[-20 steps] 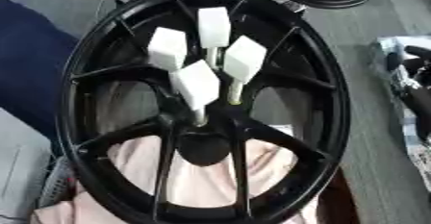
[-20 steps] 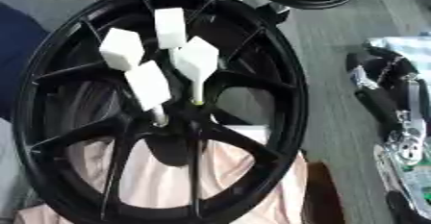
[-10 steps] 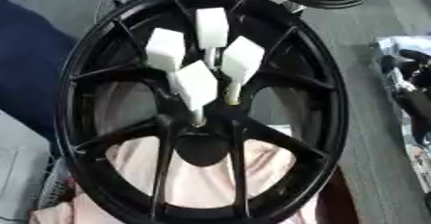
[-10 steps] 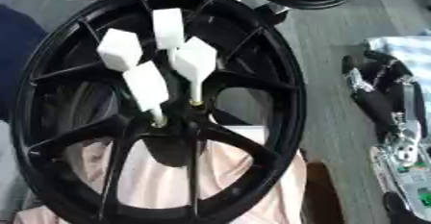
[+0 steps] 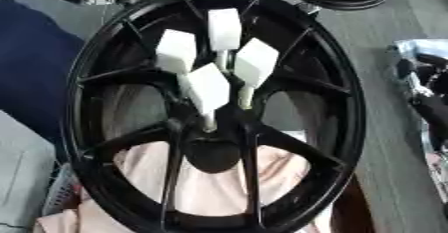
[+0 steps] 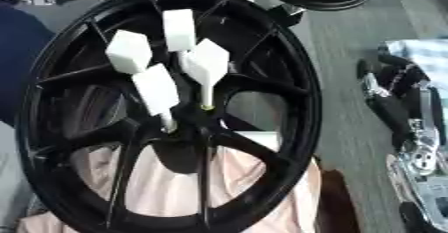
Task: Pull the pin out of the wheel hub.
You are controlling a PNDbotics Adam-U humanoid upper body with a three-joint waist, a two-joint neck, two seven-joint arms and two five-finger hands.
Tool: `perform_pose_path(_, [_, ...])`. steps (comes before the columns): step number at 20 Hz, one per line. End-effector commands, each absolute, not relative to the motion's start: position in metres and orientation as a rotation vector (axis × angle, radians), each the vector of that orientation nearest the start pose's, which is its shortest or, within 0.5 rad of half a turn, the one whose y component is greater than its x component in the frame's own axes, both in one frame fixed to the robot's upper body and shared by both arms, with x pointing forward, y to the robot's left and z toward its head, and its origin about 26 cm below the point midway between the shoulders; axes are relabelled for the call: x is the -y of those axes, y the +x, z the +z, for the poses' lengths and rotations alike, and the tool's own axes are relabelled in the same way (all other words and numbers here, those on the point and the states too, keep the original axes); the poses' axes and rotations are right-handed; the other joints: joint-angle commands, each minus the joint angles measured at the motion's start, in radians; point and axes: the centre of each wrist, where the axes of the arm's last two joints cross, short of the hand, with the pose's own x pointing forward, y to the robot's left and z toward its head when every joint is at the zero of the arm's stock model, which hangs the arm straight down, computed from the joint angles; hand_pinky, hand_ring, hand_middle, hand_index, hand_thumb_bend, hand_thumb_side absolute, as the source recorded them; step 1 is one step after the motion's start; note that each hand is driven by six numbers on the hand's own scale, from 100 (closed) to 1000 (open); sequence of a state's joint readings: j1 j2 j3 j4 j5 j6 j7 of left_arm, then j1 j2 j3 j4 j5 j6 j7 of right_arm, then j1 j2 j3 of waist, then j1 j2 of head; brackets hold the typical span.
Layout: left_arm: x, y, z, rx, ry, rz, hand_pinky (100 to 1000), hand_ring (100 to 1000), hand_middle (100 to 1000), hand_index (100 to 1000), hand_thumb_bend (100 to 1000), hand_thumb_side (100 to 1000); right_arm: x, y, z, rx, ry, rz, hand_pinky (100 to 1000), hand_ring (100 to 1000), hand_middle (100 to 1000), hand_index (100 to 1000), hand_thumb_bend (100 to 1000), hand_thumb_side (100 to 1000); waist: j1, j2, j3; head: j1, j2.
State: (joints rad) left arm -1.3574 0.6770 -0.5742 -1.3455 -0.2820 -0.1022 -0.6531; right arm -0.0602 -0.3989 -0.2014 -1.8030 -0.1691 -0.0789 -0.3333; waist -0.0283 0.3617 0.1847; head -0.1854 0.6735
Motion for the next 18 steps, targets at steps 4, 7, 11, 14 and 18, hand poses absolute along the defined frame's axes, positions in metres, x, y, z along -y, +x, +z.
perform_pose_path(4, [-0.145,0.4,0.41,-2.155,-0.674,2.712,855,805,763,871,454,676,0.362,0.282,0.121,2.006,-0.499,-0.184,815,618,502,718,412,343,0.0,-0.023,-0.01,0.016,-0.024])
perform_pose_path(7, [-0.148,0.389,0.416,-2.117,-0.608,2.75,858,805,761,866,499,669,0.361,0.283,0.12,2.005,-0.498,-0.184,815,618,502,718,412,344,0.0,-0.019,-0.008,0.013,-0.024])
perform_pose_path(11, [-0.148,0.376,0.418,-2.055,-0.592,2.83,856,807,753,862,531,652,0.359,0.283,0.119,2.004,-0.49,-0.182,815,618,502,718,414,346,0.0,-0.017,-0.01,0.015,-0.027])
perform_pose_path(14, [-0.15,0.369,0.416,-2.013,-0.67,2.874,850,803,741,852,558,653,0.358,0.284,0.119,2.003,-0.486,-0.183,816,619,502,718,413,348,0.0,-0.015,-0.012,0.018,-0.029])
perform_pose_path(18, [-0.149,0.355,0.412,-1.99,-0.745,2.897,859,816,759,866,570,656,0.357,0.284,0.117,1.998,-0.48,-0.184,816,619,503,719,400,357,0.0,-0.011,-0.013,0.018,-0.033])
